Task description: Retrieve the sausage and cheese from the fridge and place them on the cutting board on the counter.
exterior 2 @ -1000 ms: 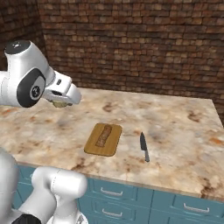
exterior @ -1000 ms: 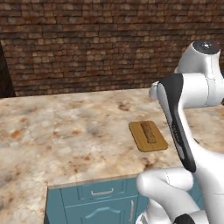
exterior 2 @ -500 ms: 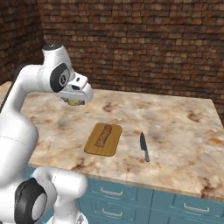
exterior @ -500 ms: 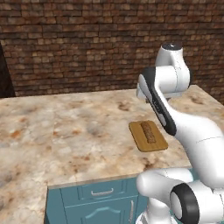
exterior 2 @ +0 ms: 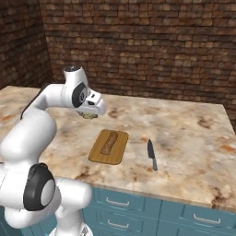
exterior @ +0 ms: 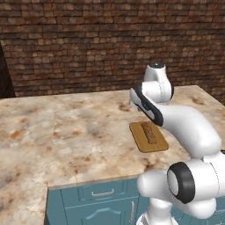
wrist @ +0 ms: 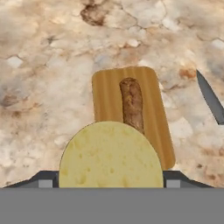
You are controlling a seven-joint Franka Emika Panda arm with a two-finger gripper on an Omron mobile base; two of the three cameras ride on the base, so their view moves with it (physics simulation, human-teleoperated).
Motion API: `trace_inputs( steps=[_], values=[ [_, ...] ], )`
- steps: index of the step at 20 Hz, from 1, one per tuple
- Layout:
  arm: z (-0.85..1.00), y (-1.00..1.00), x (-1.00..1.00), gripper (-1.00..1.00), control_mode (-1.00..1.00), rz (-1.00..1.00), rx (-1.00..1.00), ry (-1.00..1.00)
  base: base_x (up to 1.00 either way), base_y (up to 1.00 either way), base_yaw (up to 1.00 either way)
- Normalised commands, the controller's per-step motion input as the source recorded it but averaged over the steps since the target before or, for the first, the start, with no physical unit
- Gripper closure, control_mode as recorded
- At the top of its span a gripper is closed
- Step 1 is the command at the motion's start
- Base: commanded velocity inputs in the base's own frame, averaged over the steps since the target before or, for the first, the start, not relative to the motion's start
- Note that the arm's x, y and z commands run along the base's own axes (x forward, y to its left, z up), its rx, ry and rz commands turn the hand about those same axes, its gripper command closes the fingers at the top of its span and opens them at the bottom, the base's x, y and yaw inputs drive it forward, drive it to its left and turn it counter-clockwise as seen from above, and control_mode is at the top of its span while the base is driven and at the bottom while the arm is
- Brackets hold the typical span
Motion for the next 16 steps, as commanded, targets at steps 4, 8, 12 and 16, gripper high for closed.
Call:
trace_inputs(
  steps=[4, 8, 12, 16],
  values=[
    [-0.45, 0.00, 0.46, 1.00, -1.00, 0.00, 0.00, 0.07, 0.00, 0.00, 0.00],
    [-0.56, -0.07, 0.34, 1.00, -1.00, 0.00, -0.02, 0.05, 0.00, 0.00, 0.00],
    [-0.57, -0.09, 0.32, 1.00, -1.00, 0.00, -0.05, 0.07, 0.00, 0.00, 0.00],
    [-0.53, -0.02, 0.39, 1.00, -1.00, 0.00, -0.05, 0.06, 0.00, 0.00, 0.00]
  ],
)
